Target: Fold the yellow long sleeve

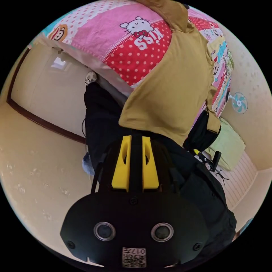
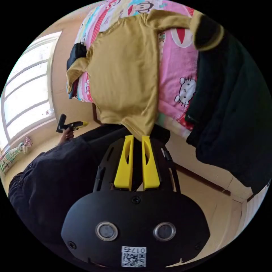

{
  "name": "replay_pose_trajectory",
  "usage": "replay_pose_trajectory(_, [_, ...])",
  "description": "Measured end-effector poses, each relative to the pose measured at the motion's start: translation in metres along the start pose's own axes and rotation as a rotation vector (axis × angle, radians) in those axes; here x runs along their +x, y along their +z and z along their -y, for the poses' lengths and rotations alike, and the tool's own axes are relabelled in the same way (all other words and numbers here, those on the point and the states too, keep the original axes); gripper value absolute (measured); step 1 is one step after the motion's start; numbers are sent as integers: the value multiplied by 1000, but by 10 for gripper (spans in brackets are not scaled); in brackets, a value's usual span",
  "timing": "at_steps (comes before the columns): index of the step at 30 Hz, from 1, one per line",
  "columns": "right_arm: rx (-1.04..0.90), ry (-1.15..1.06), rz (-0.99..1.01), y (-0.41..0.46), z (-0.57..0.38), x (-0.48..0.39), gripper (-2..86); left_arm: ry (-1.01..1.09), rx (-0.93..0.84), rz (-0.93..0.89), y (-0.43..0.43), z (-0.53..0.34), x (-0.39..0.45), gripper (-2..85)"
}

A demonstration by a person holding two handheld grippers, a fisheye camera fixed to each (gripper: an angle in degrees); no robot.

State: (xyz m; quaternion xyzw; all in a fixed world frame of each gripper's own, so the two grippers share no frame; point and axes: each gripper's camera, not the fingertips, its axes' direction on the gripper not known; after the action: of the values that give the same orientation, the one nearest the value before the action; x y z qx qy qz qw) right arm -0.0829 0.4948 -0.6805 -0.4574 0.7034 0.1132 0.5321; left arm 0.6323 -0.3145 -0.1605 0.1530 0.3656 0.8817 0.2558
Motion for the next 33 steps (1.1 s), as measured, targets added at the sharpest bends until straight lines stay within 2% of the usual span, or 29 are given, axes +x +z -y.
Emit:
replay_pose_trajectory(6, [416, 73, -268, -101, 12, -9, 130, 28, 48, 79, -15, -25, 13, 72])
replay_pose_trajectory(14, [479, 148, -330, -95, 61, -3, 121, 36, 178, 3, -37, -52, 36, 77])
replay_pose_trajectory(20, [368, 214, -447, -65, 84, 5, 55, -16, 198, -44, -35, -63, 26, 76])
replay_pose_trajectory(23, [419, 206, -342, -86, 79, -1, 41, -70, 218, -128, -37, -65, 11, 74])
replay_pose_trajectory(29, [739, 188, -121, -193, 45, -24, 31, -112, 224, -245, -52, -47, -9, 79])
replay_pose_trajectory(31, [753, 127, -44, -217, 51, -36, 30, -92, 223, -242, -60, -37, -6, 83])
replay_pose_trajectory(33, [679, 0, 55, -233, 78, -65, 30, -71, 227, -240, -68, -26, -2, 87])
